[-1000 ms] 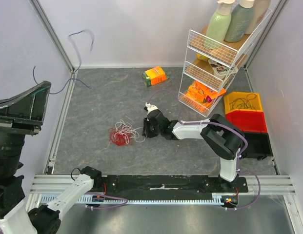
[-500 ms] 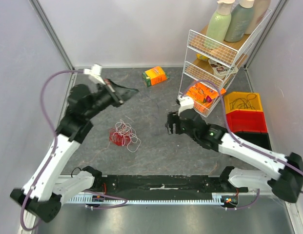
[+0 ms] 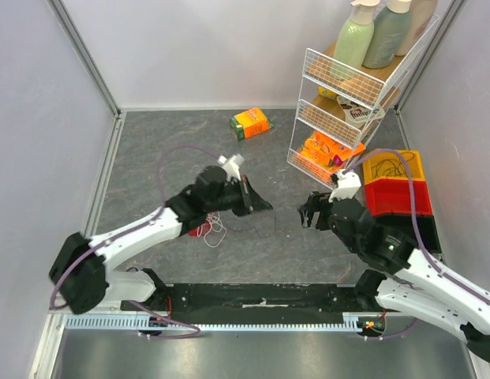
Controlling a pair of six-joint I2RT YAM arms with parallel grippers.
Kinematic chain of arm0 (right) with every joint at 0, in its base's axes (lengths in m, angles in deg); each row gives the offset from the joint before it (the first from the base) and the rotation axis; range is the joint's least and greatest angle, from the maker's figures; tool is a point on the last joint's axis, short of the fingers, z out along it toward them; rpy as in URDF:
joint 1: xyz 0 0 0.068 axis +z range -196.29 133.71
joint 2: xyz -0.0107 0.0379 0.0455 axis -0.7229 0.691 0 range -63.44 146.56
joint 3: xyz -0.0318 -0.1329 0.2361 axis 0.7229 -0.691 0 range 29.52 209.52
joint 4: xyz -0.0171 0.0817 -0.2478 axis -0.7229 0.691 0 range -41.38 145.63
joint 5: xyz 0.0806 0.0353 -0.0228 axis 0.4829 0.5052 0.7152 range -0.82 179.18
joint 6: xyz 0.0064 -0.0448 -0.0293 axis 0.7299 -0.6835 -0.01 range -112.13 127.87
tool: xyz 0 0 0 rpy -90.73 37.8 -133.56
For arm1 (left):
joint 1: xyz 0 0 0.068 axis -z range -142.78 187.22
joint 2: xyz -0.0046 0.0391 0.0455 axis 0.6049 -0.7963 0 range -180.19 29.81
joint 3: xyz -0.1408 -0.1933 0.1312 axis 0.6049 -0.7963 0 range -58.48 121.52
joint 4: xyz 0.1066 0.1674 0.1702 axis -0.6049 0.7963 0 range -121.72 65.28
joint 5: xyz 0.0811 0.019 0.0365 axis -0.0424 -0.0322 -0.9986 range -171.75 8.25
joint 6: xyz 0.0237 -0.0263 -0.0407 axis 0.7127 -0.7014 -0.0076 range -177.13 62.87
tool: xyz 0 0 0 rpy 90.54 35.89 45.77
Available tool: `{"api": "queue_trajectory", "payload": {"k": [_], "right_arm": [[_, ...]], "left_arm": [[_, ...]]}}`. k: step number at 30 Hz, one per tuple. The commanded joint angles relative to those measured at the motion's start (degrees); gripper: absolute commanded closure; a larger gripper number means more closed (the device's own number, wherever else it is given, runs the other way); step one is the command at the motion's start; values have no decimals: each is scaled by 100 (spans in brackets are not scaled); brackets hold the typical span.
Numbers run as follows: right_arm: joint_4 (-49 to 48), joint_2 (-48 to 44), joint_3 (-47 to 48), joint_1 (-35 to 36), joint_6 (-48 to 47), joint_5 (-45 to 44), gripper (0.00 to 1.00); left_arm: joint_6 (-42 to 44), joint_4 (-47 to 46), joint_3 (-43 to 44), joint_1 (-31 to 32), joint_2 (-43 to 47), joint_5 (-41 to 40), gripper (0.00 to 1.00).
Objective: Untangle the cables
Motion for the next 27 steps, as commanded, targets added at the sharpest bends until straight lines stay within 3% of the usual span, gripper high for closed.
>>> {"api": "queue_trajectory", "payload": {"k": [1, 3, 4, 8, 12, 15, 18, 20, 22, 25, 27], "right_arm": [[-82, 530, -32, 2, -69, 181, 17], [-266, 662, -119, 2, -156, 470, 17], [-406, 724, -172, 2, -235, 654, 17], [-820, 1101, -357, -7, -561, 1577, 16], [-1162, 1787, -427, -7, -719, 2412, 17], [-1497, 2305, -445, 28, -754, 3010, 17], [-1324, 2981, -192, 142, -623, 2882, 19], [-736, 3220, 133, 300, -116, 1787, 19], [-487, 3134, 162, 371, 237, 1282, 18], [-442, 2861, -57, 362, 703, 876, 7], [-739, 2816, -233, 319, 574, 1216, 2]], "left_arm": [[-165, -606, -55, 528, -796, -66, 98], [-112, -615, -64, 599, -982, -22, 97], [-77, -615, -133, 608, -956, -74, 91], [168, -414, -494, 608, -299, -556, 52], [634, 578, -530, 591, 361, -1180, 19], [793, 1360, -635, 600, 914, -1839, 7], [750, 1976, -845, 600, 1477, -2665, 7], [671, 2310, -995, 591, 1776, -3070, 9], [618, 2522, -1135, 582, 2031, -3255, 9], [512, 2637, -1407, 582, 2383, -3414, 9], [451, 2663, -1522, 582, 2577, -3484, 9]]}}
